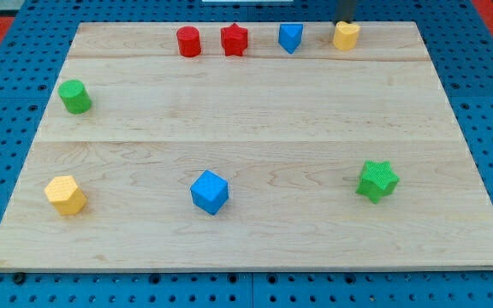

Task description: Slide the blue triangle towards the bottom right side of the blue cube

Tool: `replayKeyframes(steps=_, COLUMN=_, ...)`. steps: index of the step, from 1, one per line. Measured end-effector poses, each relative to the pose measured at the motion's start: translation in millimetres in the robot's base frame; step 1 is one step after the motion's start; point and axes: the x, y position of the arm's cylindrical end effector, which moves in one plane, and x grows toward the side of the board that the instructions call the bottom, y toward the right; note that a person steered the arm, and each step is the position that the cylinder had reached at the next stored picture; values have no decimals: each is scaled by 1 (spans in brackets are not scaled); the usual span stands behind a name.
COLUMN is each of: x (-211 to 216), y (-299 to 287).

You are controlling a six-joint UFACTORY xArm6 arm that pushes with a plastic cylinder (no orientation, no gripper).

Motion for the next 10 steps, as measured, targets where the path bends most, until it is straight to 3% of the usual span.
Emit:
replayKeyframes(steps=1, x=2, y=-43)
replayKeyframes(steps=3, x=31, y=-54)
replayKeyframes(steps=5, x=34, y=-75)
replayKeyframes(steps=7, x=97, y=-142)
replayKeyframes(steps=8, x=111, y=-121)
replayKeyframes(steps=10, x=88, y=-112)
